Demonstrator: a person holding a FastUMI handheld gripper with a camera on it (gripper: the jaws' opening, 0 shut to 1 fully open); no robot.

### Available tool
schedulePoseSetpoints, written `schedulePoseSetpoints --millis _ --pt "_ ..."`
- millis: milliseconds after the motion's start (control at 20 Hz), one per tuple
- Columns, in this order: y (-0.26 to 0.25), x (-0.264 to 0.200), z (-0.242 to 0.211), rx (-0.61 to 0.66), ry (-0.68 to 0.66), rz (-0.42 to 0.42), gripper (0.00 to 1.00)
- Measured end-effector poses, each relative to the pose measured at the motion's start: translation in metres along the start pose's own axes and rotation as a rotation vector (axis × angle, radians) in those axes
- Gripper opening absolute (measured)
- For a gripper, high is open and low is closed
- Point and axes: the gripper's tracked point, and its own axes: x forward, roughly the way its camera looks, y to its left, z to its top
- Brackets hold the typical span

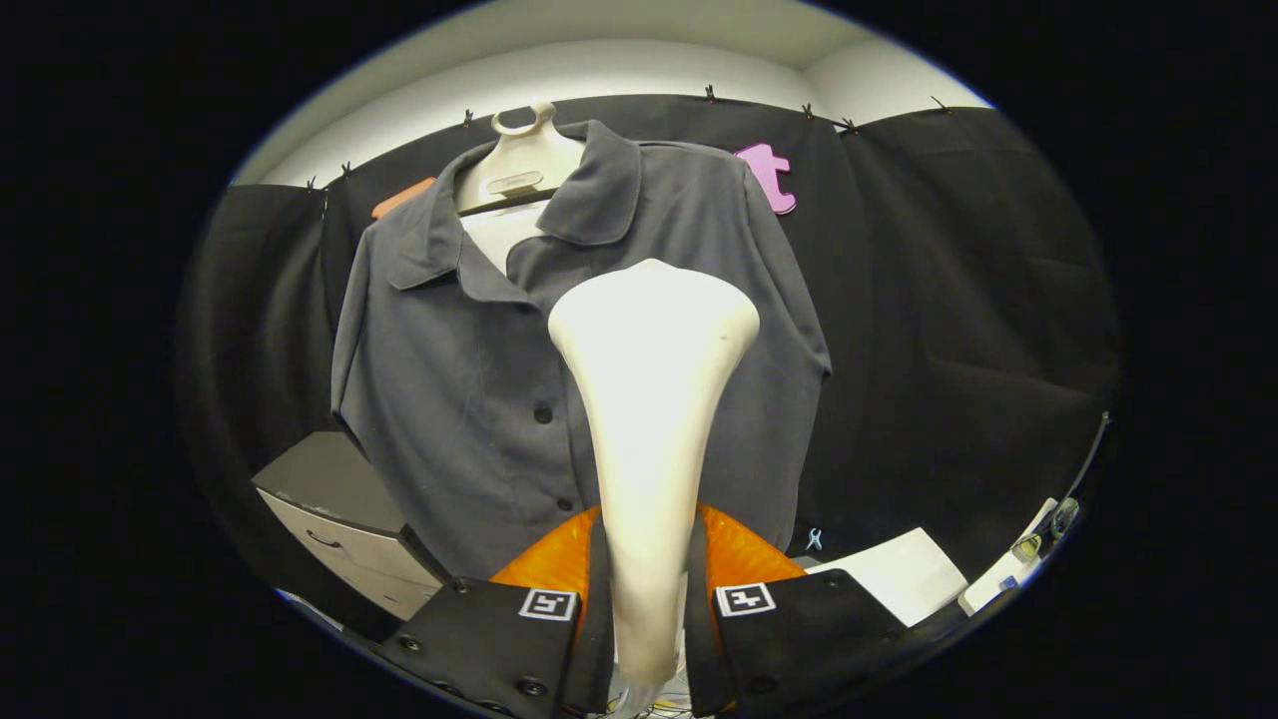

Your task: Iron the clothes twice with a garment steamer, once on the left side and once on the right side.

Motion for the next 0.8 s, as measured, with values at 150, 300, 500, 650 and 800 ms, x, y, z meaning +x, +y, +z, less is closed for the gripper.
schedulePoseSetpoints --millis 150,300,500,650,800 --pt "-0.002 0.014 0.014 -0.005 -0.015 0.016 0.37" --pt "-0.003 0.026 0.025 -0.015 -0.029 0.031 0.37" --pt "-0.011 0.040 0.029 -0.023 -0.035 0.035 0.37" --pt "-0.013 0.044 0.027 -0.025 -0.039 0.044 0.37" --pt "-0.016 0.046 0.019 -0.028 -0.031 0.053 0.37"
